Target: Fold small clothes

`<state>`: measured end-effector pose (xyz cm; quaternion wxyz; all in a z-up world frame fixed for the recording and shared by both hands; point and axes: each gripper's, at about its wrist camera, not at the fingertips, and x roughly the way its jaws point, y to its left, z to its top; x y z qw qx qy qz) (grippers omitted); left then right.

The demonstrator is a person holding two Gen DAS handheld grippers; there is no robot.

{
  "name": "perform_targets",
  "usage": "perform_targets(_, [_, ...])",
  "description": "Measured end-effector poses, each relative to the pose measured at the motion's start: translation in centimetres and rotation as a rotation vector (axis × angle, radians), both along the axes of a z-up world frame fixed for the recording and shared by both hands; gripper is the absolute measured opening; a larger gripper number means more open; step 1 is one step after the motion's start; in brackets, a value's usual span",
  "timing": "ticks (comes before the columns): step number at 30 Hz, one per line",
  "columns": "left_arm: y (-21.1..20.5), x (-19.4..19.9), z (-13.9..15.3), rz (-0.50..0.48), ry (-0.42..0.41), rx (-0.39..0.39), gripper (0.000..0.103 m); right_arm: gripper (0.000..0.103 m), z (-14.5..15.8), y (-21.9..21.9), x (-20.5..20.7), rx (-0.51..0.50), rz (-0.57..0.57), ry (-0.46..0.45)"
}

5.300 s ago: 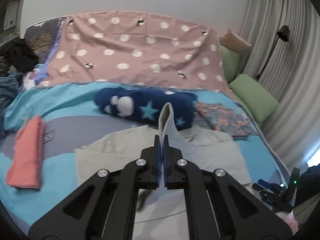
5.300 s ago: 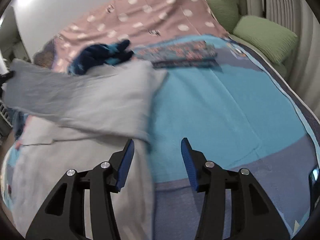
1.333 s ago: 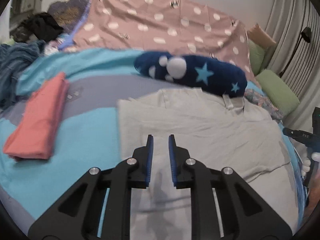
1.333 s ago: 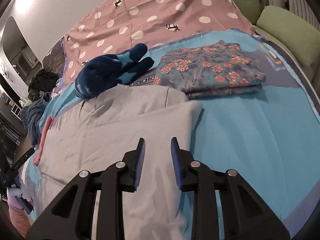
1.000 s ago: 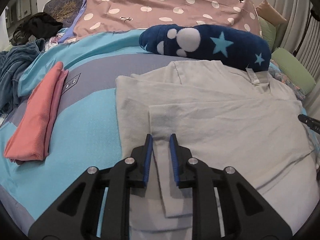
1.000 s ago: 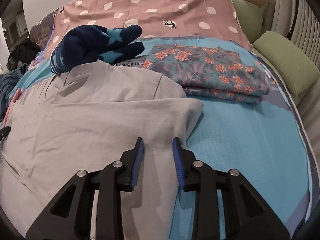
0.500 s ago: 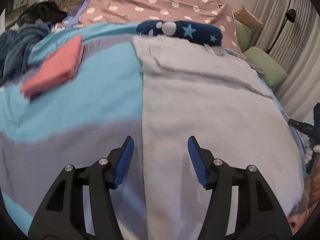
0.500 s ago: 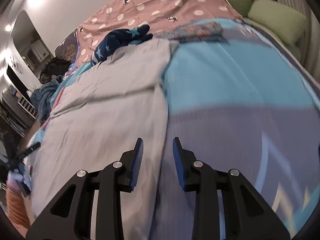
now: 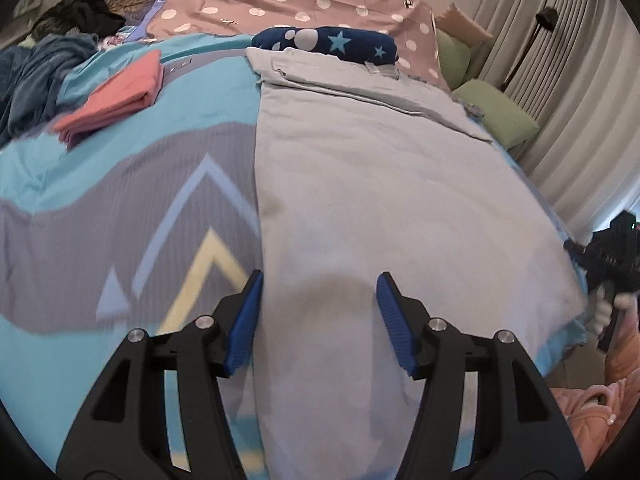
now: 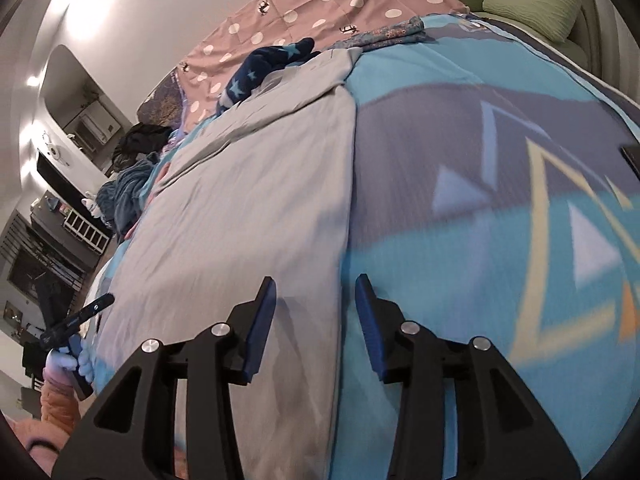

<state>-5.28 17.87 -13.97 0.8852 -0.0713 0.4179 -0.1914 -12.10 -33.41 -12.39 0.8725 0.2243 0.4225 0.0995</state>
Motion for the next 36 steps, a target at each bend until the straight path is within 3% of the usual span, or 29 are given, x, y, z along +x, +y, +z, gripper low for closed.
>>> perform_targets(9, [1.7,-6.2,-0.4,0.019,-0.004,-0.111,0.059,0.043,-0.5,0.1,-6.3,0.072,0.000,0.012])
perform_targets(12, [2.0,-7.7,-0.5,0.009,0.003,-0.139,0.059,0.050,-1.0,0.1,-7.4,0.137,0.005,0.020])
perform_targets(26, [2.3,-4.7,-0.9,0.005,0.004,-0.269,0.054,0.056,-1.3,0.0,-4.8,0.250,0.049,0.011])
perform_targets(31, [1.0,-5.1,-0.7,-0.029,-0.012,-0.219,0.053,0.044,-1.3,-0.1,-5.0,0.268,0.057,0.044])
perform_targets(36, [1.7,-5.1,-0.7,0.004,0.029,-0.251,0.051,0.043,-1.3,0.1,-5.8,0.293,0.062,0.090])
